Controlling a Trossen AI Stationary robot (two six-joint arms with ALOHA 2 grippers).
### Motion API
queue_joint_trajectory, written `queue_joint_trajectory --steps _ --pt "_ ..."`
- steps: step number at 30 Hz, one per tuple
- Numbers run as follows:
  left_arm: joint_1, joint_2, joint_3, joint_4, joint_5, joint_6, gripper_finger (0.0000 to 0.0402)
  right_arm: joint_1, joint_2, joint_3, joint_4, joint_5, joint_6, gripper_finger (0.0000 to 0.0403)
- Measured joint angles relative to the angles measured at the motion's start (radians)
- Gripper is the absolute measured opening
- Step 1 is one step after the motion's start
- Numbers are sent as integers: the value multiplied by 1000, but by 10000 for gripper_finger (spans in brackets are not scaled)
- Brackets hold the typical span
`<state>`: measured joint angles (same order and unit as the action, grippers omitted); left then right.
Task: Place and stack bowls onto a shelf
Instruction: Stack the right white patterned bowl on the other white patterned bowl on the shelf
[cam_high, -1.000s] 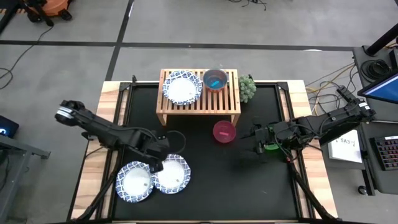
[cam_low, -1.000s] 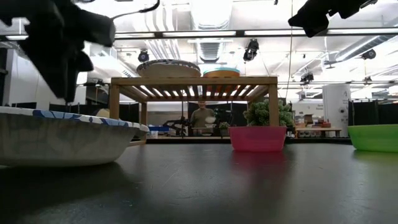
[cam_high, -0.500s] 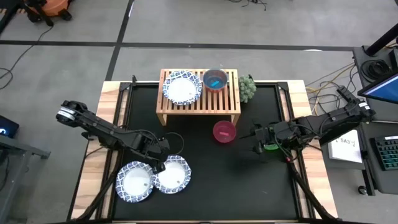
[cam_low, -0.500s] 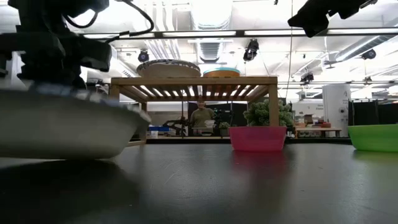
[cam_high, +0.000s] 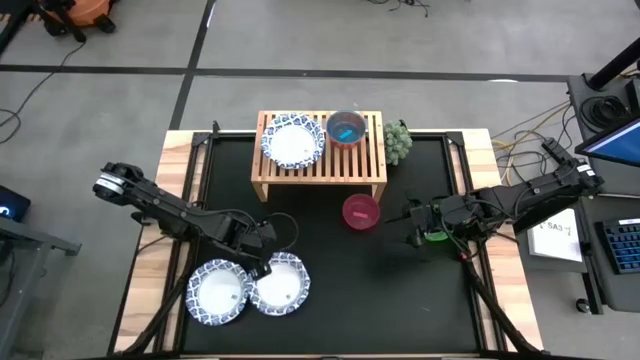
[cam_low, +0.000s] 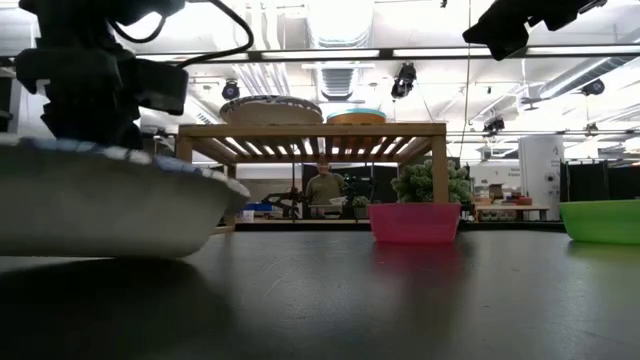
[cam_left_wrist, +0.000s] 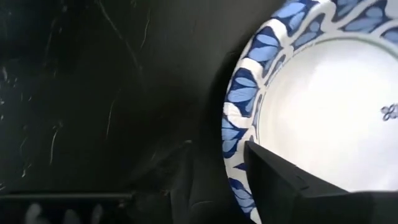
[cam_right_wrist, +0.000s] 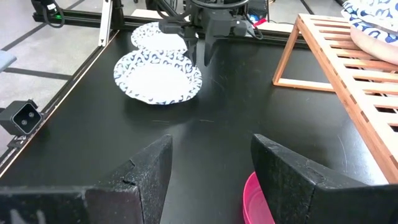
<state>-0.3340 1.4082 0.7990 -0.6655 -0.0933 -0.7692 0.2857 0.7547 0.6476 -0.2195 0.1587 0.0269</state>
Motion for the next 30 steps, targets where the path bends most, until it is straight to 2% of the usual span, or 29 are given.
queue_joint_trajectory --steps 9,21,30 --pt "0 0 0 50 0 -8 161 0 0 0 0 0 6 208" --pt "0 2 -3 91 14 -12 162 0 0 0 0 0 7 208" --pt "-1 82 -15 126 16 -30 162 0 0 -1 -2 0 7 208"
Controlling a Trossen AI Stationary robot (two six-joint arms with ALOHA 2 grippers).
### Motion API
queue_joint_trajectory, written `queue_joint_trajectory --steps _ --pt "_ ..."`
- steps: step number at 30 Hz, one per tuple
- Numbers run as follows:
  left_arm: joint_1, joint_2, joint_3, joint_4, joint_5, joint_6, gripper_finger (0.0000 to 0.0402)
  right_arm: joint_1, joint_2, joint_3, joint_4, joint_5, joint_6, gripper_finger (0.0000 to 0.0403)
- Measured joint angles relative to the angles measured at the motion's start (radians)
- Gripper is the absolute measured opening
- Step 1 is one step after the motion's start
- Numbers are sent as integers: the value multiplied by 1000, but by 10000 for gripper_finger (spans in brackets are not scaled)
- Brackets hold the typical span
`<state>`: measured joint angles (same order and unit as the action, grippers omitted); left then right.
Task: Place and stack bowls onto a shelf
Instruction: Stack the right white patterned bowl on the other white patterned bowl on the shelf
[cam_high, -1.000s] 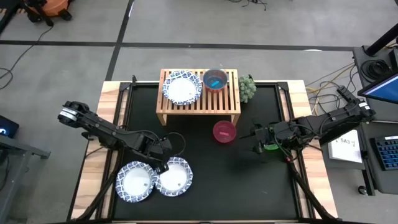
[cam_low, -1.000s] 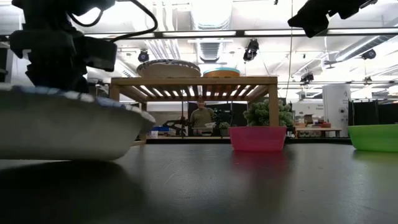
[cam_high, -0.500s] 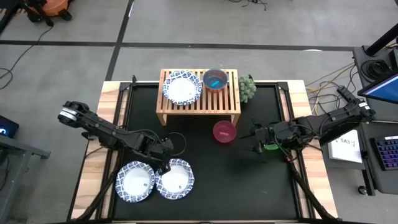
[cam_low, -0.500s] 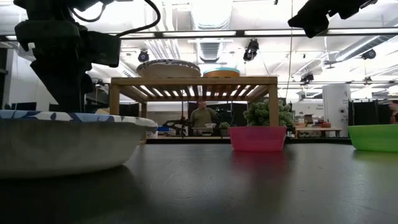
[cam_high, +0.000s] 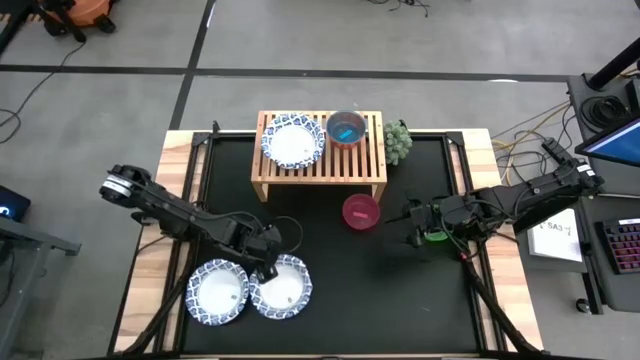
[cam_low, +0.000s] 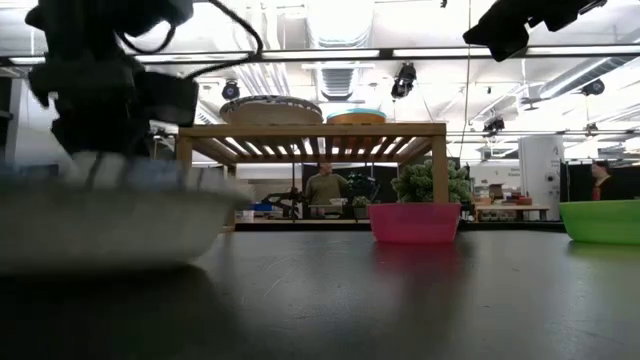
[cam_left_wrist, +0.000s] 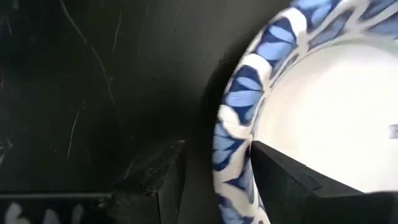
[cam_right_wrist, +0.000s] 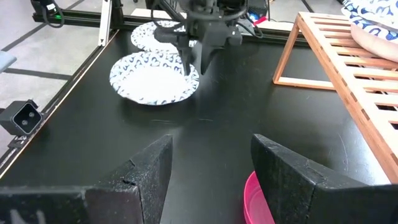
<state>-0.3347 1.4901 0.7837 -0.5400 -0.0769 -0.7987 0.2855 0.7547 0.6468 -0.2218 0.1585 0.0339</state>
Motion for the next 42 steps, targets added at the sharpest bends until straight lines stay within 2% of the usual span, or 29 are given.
queue_joint_trajectory --steps 5,14,22,26,29,33,37,42 --pt "-1 69 4 1 17 6 143 0 0 0 0 0 0 208" --pt "-1 87 45 2 40 72 12 0 0 0 0 0 0 208" --pt "-1 44 161 -67 36 174 2 0 0 0 -5 0 3 208" --pt "5 7 282 -164 36 258 1 0 0 0 -5 0 4 208" --pt "25 -15 417 -290 32 336 1 0 0 0 -5 0 4 208" --pt "83 -18 628 -482 -88 467 0 0 0 0 -5 0 4 208" --pt "196 -15 814 -597 -170 620 0 0 0 0 -5 0 4 208" --pt "418 -6 996 -645 -239 760 0 0 0 0 -5 0 18 208"
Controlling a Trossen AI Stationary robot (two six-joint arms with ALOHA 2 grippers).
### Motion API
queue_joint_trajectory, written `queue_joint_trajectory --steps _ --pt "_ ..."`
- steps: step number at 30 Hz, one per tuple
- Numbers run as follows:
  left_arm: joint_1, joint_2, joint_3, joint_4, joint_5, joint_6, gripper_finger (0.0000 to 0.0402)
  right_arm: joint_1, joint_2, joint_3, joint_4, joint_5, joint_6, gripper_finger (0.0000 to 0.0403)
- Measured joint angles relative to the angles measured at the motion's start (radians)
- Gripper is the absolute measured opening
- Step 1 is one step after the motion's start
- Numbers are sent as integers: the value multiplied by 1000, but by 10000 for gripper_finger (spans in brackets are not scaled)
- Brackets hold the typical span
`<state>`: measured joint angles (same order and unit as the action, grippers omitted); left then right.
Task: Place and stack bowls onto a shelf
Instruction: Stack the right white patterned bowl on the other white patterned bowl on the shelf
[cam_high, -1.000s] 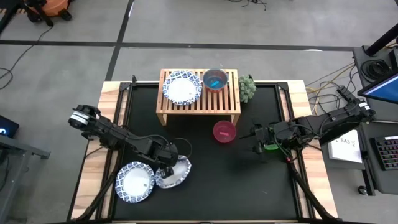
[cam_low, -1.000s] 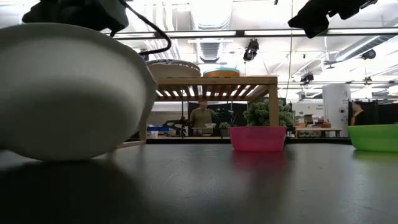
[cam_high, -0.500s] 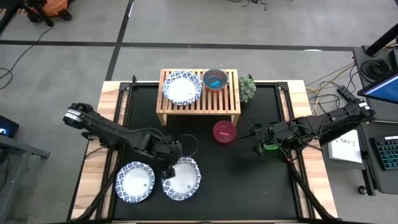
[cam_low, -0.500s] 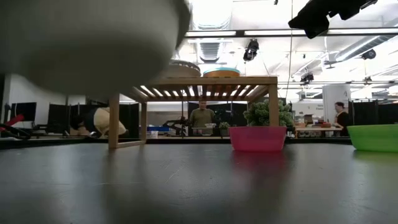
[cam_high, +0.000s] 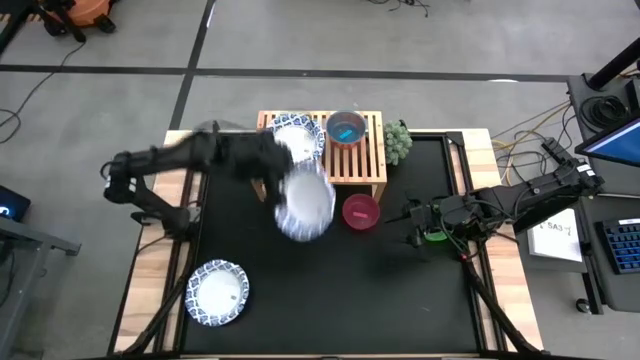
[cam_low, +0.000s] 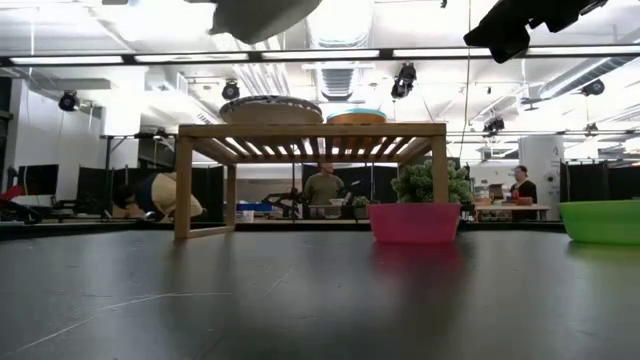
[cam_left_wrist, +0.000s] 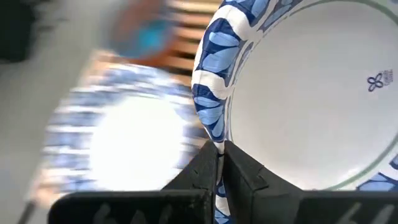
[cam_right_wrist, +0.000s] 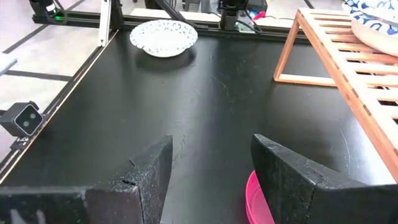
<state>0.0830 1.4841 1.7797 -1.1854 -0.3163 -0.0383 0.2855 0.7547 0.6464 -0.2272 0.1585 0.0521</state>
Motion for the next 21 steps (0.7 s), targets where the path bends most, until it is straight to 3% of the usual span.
queue_joint_trajectory --steps 5,11,15,21 --pt "268 0 93 4 12 49 0 0 0 0 0 0 0 208" --pt "526 9 90 6 160 2 0 0 0 0 0 0 0 208" --pt "594 34 65 -2 181 -4 0 0 0 0 0 0 0 208" --pt "607 85 43 -47 188 -3 0 0 0 0 0 0 0 208"
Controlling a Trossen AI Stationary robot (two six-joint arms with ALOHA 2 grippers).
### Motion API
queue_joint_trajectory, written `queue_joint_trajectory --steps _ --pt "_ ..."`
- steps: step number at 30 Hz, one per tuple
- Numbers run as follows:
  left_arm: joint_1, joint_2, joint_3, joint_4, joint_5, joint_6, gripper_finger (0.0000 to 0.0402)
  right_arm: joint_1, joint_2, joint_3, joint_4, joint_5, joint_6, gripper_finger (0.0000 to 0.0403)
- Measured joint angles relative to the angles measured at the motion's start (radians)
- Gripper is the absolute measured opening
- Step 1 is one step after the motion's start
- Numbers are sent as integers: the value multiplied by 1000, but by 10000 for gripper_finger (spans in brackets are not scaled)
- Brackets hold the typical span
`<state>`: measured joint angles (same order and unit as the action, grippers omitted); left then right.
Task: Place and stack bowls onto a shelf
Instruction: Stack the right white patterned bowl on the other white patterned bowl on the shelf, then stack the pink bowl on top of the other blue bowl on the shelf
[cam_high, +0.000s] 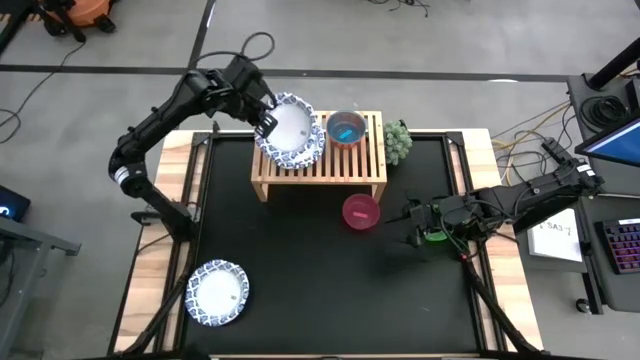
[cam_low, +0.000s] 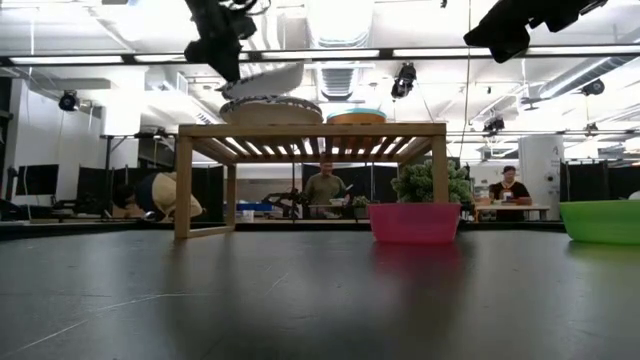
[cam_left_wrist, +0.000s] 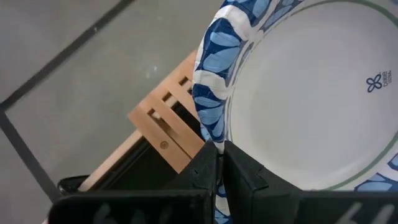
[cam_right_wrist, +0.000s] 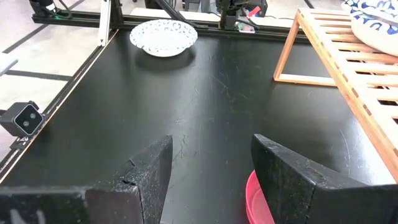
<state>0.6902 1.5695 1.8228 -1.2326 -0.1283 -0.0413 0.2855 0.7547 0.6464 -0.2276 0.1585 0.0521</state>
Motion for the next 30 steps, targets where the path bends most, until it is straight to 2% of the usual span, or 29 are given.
queue_joint_trajectory --steps 5,16,22,26,30 --pt "0 44 0 -2 0 2 6 0 0 0 -1 0 0 208" --pt "0 99 11 -2 -1 20 73 0 0 0 -6 0 0 208" --pt "-7 92 47 -6 -2 29 90 0 0 0 -8 0 0 208" --pt "-58 70 70 -12 15 -6 90 0 0 0 -8 0 0 208" --pt "-174 41 66 -13 23 -22 90 0 0 0 -8 0 0 208"
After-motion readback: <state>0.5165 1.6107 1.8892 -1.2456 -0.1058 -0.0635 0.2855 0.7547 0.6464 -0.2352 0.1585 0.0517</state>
